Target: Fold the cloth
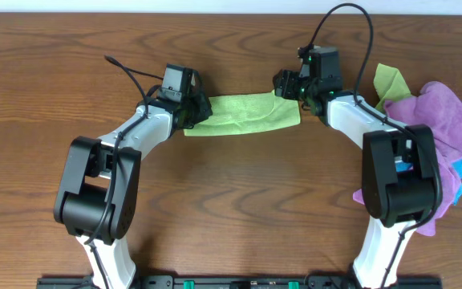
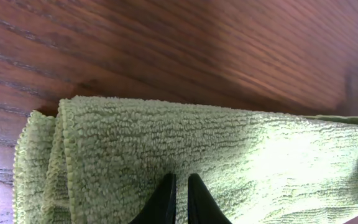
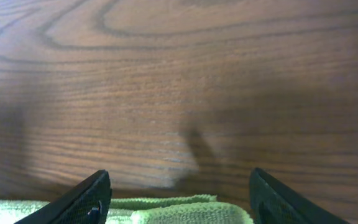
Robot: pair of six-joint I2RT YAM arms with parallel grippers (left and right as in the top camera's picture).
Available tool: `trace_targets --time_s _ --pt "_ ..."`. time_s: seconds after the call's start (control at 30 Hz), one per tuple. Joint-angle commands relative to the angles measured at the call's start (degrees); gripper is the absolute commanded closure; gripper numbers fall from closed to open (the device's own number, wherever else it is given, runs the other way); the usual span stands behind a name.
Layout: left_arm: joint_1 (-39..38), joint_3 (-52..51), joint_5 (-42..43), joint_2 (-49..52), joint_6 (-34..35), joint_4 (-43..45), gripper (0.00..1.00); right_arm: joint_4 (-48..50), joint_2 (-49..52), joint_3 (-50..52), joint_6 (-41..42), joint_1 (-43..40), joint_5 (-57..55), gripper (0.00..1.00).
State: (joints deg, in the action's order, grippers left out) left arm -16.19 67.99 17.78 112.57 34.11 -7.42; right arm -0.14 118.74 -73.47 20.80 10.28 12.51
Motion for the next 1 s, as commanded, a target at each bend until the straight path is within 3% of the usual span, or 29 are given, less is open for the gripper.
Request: trace_targets --time_s 0.0,0.37,0.8,0.97 --pt "0.1 1.1 -0.8 0.6 0.2 -0.3 0.91 -1.0 0.8 -1.4 -0.3 -0.9 2.0 0.29" --pt "0.1 1.1 -0.9 0.6 0.2 -1.3 0.92 -10.0 -1.1 -1.5 -4.6 -1.0 7.2 0.29" --pt "0.1 1.1 -0.8 0.6 0.2 -1.4 0.92 -28.1 -11.1 -1.5 -12.5 -1.3 -6.0 0.27" --pt "0.1 1.1 -0.8 0.6 0.2 -1.4 0.92 -24.2 -13.2 -2.2 -15.6 -0.2 3.0 0.28"
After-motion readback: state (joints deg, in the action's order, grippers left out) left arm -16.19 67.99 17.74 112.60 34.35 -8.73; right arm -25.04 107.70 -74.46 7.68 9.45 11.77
